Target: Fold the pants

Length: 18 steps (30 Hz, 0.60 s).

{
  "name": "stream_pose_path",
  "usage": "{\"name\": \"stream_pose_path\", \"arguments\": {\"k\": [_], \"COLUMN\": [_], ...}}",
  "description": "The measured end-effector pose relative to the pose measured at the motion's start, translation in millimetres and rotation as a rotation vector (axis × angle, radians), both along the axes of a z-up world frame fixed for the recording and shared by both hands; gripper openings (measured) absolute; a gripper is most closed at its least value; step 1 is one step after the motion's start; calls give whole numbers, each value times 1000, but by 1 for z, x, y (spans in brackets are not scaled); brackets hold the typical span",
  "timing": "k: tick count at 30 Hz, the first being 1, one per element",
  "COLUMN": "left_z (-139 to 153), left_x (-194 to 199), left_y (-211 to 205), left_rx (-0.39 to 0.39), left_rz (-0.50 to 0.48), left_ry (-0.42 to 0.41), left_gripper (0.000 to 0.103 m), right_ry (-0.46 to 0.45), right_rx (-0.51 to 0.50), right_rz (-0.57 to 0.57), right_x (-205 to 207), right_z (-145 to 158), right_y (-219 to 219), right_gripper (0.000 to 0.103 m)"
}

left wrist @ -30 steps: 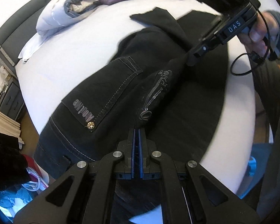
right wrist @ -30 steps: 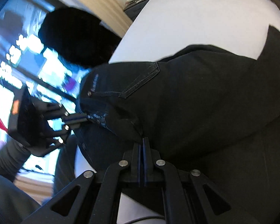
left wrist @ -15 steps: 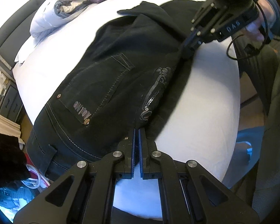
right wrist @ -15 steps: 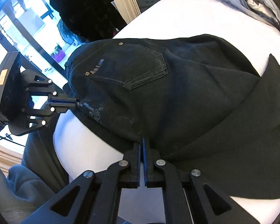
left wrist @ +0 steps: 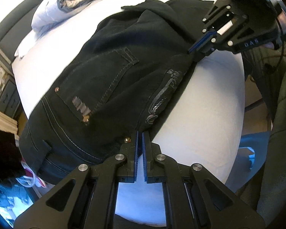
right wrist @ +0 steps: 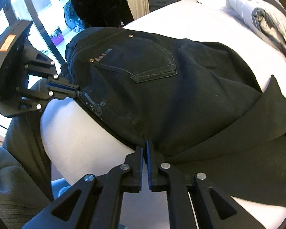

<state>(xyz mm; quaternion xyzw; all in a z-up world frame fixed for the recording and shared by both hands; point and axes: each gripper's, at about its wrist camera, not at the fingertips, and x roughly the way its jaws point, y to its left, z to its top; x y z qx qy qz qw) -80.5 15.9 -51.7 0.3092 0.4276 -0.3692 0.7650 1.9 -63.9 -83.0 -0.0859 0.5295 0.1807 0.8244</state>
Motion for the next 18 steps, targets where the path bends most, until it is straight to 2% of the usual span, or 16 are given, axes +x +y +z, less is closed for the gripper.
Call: {"name": "stream_pose_path", "arguments": {"k": [8, 9, 10, 11, 12, 13, 15, 18], "left_z": [15, 20, 27, 33, 42, 50, 63, 68], "left_x": [-7, -7, -7, -7, -5, -1, 8, 33], "left_y": [13, 16, 19, 20, 20, 18, 9, -17], "left_rx": [6, -1, -11, -22, -43, -67, -130, -213], "left_rz": [55, 69, 84, 99, 117, 133, 160, 199], "left_ry": [42, 39, 33, 26, 11, -4, -21, -8], "left_gripper": [8, 8, 8, 8, 8, 8, 8, 8], "right_ry": [-28, -27, -26, -26, -33, -47, -81, -88], "right_rx": [84, 101, 114, 126, 122, 102, 53, 104], "right_rz": [-77, -76, -68, -51, -33, -18, 3, -27], "right_x": [8, 11, 8, 7, 5, 2, 0, 3], "right_z": [-5, -4, -6, -5, -4, -4, -5, 0], "right_y": [-18, -17, -13, -10, -3, 5, 17, 11], "right_gripper": [12, 19, 36, 47, 67, 77, 80, 80]}}
